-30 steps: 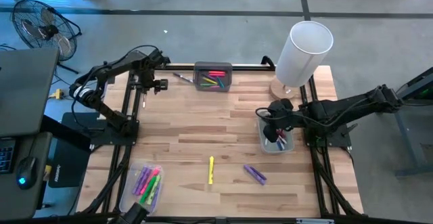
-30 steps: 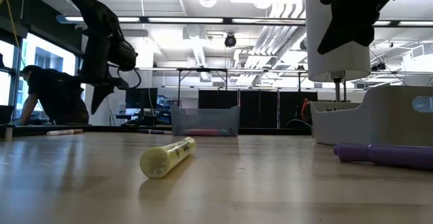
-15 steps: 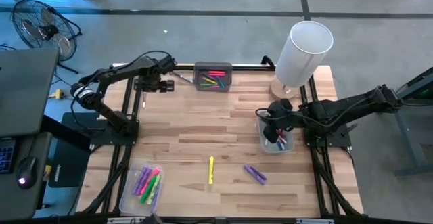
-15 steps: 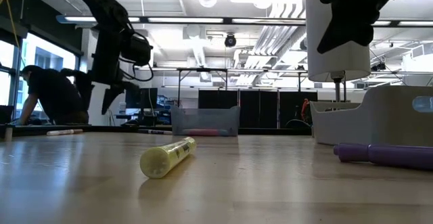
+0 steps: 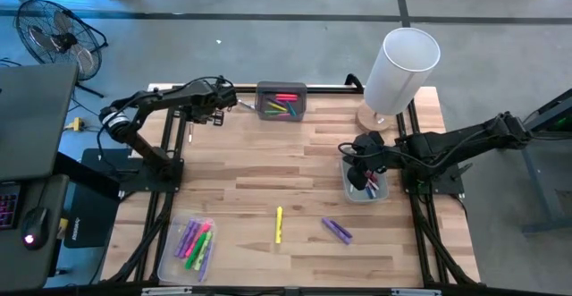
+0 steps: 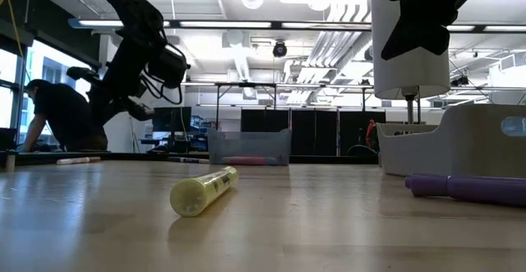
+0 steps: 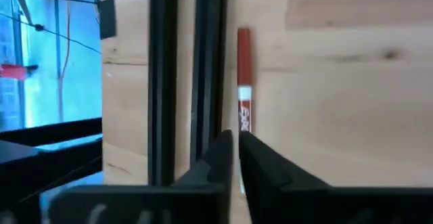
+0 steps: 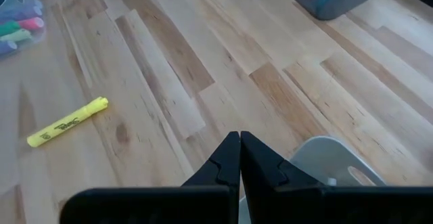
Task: Pick & Place Markers
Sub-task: Put the brown marker pen into the gray bin
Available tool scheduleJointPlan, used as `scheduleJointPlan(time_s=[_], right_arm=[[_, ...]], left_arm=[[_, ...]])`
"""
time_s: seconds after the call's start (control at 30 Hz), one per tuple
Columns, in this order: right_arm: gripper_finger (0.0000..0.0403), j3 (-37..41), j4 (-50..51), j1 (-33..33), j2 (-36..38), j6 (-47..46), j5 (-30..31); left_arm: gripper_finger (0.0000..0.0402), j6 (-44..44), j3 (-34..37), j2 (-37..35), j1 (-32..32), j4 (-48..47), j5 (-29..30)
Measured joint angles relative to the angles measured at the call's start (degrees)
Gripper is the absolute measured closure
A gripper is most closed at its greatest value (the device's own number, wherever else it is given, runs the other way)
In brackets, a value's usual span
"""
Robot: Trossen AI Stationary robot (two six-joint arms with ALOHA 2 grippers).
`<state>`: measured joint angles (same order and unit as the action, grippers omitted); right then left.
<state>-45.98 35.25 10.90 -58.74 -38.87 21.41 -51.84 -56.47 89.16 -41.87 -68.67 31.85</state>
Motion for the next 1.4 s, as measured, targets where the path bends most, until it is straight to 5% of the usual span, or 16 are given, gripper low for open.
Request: scheduleJointPlan(time_s=[0.4,0.9,1.4], right_arm=[[0.0403,0.00,-0.45,0.00,0.00,0.51,0.66],[0.0403,0.00,-0.49,-0.04,0.00,-0.04,0.59],[0.0403,0.00,-2.52,-1.64,0.00,-0.07,-0.37]], left_arm=[[0.0397,2.10,0.00,9.45,-5.80,-3.83,-1.73],[0.0401,7.26,9.25,10.06,-12.14,13.22,-7.76],[0.0401,9.73,9.53,10.39,-6.69,13.50,-7.33]])
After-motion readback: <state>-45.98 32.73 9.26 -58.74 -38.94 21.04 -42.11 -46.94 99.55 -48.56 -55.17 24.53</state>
